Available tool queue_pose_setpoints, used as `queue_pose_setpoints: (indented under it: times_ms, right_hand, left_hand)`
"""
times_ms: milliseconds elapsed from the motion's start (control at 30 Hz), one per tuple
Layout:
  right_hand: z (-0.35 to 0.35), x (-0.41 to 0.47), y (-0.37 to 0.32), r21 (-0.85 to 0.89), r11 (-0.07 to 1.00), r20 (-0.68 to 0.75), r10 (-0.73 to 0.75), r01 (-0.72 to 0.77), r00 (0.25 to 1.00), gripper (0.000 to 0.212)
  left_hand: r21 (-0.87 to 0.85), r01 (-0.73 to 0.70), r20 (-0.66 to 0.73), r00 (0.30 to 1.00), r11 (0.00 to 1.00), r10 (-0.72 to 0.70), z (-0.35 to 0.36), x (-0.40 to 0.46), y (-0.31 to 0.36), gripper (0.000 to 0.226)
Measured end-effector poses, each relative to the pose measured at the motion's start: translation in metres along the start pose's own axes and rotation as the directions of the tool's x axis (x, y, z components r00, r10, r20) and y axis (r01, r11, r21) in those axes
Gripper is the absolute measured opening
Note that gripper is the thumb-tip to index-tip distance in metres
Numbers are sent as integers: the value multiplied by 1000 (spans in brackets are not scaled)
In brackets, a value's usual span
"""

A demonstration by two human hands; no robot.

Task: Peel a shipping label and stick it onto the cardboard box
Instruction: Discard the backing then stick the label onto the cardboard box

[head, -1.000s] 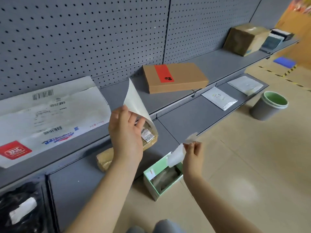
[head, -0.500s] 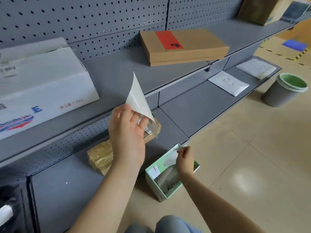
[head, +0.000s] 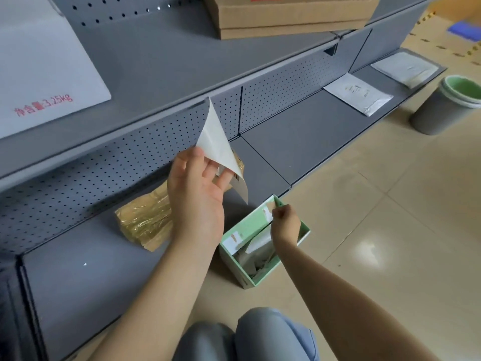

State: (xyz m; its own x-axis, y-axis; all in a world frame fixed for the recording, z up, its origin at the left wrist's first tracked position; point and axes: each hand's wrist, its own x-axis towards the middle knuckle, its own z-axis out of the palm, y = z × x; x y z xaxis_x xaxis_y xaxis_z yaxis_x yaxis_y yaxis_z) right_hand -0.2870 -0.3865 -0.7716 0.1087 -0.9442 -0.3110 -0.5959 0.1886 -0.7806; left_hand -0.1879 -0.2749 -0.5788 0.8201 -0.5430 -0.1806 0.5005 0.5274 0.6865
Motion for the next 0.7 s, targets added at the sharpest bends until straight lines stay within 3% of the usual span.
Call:
queue_pose_setpoints:
  times_ms: [167,300,367,467,600,700]
  right_hand:
    - [-10,-11,-20,150,988,-40,-42,48,998,15]
    - [-40,-54,-82,421,857,-58,-303,299,951,13]
    - [-65,-78,-117,487,738,-49,-510,466,859,12]
    - [-96,-101,-160,410,597,-11,-753,690,658,24]
    - [-127,-126,-214,405,499,1,-838,766,546,33]
    - [-146,-148,-251,368,416,-40,-886,832,461,25]
  left_hand:
    - [8,15,-9,1000,1000,-15,3,-2,-6,17]
    - [-4,21,16,1000,1000,-20,20,-10,13,3]
    - [-2,2,16,1000,1000,-2,34,-15,30,7]
    - [-19,-23,26,999,1000,23,60,-26,60,12]
    - [-30,-73,37,997,997,74,98,-45,108,4]
    - [-30,-124,23,992,992,125,124,-62,144,8]
